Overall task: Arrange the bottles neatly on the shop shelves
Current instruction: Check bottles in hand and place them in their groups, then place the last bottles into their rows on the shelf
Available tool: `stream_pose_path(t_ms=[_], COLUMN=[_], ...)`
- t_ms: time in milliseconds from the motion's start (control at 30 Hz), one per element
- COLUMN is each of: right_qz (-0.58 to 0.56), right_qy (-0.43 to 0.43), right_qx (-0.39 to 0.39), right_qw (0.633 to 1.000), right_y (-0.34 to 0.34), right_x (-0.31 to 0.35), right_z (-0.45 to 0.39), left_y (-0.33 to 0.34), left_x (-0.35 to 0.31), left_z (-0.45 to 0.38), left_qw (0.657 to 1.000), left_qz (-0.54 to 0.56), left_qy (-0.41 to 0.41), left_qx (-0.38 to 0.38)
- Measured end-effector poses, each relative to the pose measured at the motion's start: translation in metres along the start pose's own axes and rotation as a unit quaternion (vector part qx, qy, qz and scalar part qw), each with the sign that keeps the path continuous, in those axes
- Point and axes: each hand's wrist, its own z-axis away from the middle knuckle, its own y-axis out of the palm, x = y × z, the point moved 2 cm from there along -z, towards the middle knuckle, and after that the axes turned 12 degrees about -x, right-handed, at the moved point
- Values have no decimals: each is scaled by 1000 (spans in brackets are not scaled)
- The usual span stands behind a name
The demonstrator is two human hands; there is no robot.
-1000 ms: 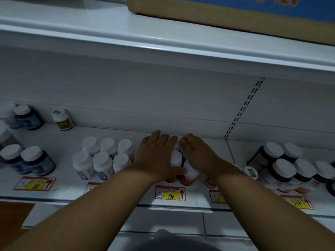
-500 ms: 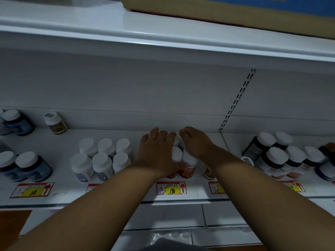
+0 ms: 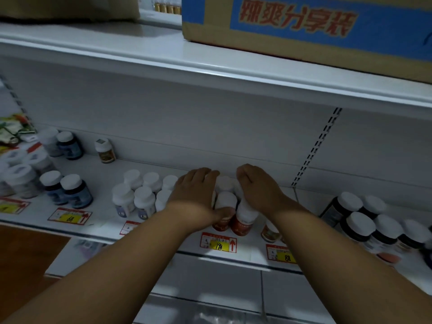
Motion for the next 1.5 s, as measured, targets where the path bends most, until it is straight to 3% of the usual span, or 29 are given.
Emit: stream_pose_path(t_ms=[133, 267, 734, 1100, 1267, 1367, 1501], right_qz=[-8, -17, -35, 102, 121, 138, 18], right_qy=[-50, -96, -117, -103, -116, -128, -55], right_qx=[-45, -47, -19, 109, 17, 6, -28], right_qw=[998, 994, 992, 983, 986, 982, 998], right_y=[1, 24, 202, 309, 329, 331, 304], right_x=[31, 81, 262, 275, 272, 276, 277], right_z=[6, 4, -59, -135, -149, -151, -132], left_y=[-14, -39, -132, -137, -144, -146, -144], left_x=[14, 47, 281, 354, 367, 372, 368], left_z=[23, 36, 58, 54, 57, 56, 49], left_qw=[996, 992, 993, 993, 996, 995, 991], left_qz=[13, 11, -15, -22, -26, -15, 30], left_qy=[-1, -19, -81, -97, -75, -87, -114], left_qx=[-85, -124, -88, -61, -45, -38, -71])
